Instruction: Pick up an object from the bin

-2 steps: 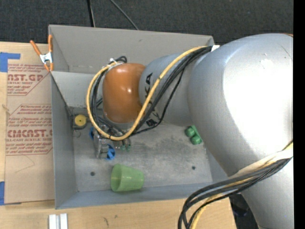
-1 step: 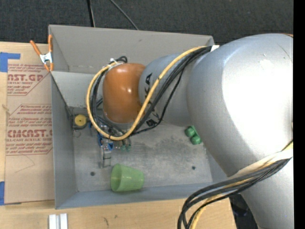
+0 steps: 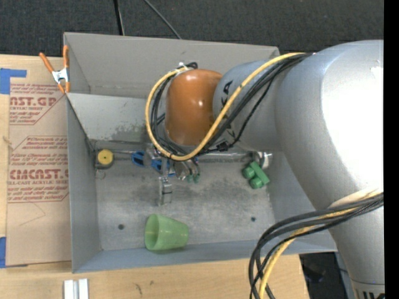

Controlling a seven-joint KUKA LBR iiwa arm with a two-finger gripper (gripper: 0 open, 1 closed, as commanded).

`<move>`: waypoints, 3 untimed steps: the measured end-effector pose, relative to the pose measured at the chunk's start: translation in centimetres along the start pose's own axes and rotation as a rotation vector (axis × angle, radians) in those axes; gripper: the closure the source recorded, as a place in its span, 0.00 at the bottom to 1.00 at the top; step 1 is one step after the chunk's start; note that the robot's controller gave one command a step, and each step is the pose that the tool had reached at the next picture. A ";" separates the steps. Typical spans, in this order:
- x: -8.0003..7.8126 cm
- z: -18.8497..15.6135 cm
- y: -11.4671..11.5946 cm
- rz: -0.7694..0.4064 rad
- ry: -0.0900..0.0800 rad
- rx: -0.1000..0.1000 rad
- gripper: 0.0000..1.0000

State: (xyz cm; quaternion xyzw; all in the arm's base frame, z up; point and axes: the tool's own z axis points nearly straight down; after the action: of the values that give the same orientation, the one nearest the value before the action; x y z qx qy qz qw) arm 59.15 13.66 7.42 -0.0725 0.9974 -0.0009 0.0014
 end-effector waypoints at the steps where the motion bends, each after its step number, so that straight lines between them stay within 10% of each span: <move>1: 7.9 -2.6 0.9 -0.459 -0.012 0.001 0.00; 2: 10.1 0.4 3.5 -0.643 -0.004 -0.003 0.00; 3: 10.1 0.3 3.5 -0.637 -0.005 -0.003 1.00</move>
Offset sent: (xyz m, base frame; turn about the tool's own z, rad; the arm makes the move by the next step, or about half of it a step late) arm -0.0838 -0.0025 0.0235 -0.4593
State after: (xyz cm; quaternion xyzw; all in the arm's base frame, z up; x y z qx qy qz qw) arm 48.69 15.64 7.05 -0.3812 0.9245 0.0005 0.0034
